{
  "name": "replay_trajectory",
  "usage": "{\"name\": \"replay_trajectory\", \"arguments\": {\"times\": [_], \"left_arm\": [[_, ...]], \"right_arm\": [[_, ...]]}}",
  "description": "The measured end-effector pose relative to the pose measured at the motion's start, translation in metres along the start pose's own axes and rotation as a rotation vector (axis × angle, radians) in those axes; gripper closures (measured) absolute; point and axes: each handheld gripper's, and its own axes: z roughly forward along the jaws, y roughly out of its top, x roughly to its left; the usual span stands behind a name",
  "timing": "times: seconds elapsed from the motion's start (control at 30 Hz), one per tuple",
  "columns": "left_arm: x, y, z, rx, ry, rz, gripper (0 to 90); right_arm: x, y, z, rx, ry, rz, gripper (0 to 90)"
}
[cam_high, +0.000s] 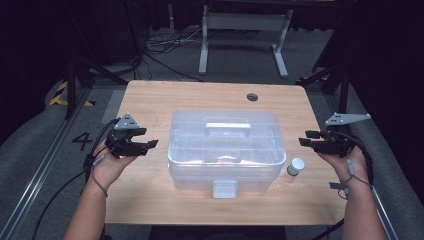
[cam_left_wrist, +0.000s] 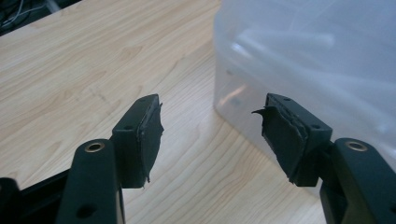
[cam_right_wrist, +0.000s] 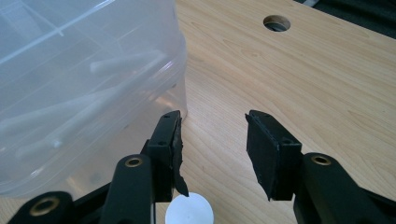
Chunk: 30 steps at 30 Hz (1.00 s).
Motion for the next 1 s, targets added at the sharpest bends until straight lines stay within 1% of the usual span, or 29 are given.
{"name": "replay_trajectory", "arguments": {"times": [0.1,0.2,0.27,0.3,0.37,0.43,0.5,0.53,0.6,0.67,0.73,0.83,0.87,0.93,1.0], "left_arm": [[-0.002,0.003,-0.003,-0.004,-0.001,-0.005,36.6],[-0.006,0.006,-0.007,-0.005,-0.003,-0.018,35.2],[-0.007,0.01,-0.011,0.002,0.002,-0.009,35.4],[-0.008,0.013,-0.013,-0.003,0.013,-0.001,36.3],[-0.01,0.018,-0.018,-0.017,0.013,0.012,36.8],[-0.011,0.025,-0.021,-0.035,0.0,0.006,36.9],[-0.013,0.03,-0.023,-0.044,0.002,0.01,37.4],[-0.015,0.033,-0.024,-0.044,0.007,0.015,37.7],[-0.019,0.037,-0.024,-0.028,0.02,0.042,38.3],[-0.021,0.04,-0.026,-0.022,0.02,0.049,38.9],[-0.021,0.046,-0.031,-0.036,-0.002,0.046,39.8],[-0.023,0.055,-0.038,-0.074,-0.043,0.019,40.4],[-0.024,0.058,-0.039,-0.088,-0.069,0.006,40.4],[-0.027,0.064,-0.04,-0.101,-0.1,-0.001,40.2],[-0.031,0.069,-0.04,-0.104,-0.112,0.013,40.3]], "right_arm": [[-0.002,-0.001,0.0,-0.001,-0.001,0.001,55.5],[-0.003,-0.002,-0.001,-0.004,-0.003,0.014,55.3],[-0.003,-0.002,-0.003,-0.013,-0.003,0.019,55.3],[-0.002,-0.001,-0.004,-0.014,-0.003,0.018,55.3],[-0.001,-0.001,-0.004,-0.013,-0.004,0.017,55.2],[-0.001,-0.002,-0.004,-0.007,-0.001,0.019,55.1],[-0.001,-0.004,-0.002,0.001,0.0,0.021,55.0],[-0.001,-0.004,-0.002,0.006,-0.001,0.025,54.9],[-0.001,-0.004,-0.002,0.005,-0.004,0.027,54.7],[0.0,-0.004,-0.003,0.003,-0.003,0.026,54.6],[0.0,-0.004,-0.003,0.004,-0.003,0.024,54.6],[-0.001,-0.005,-0.001,0.009,-0.003,0.026,54.5],[-0.001,-0.005,-0.001,0.01,-0.003,0.028,54.5],[0.0,-0.005,-0.001,0.011,-0.002,0.026,54.5],[0.0,-0.005,-0.001,0.008,-0.002,0.025,54.4]]}}
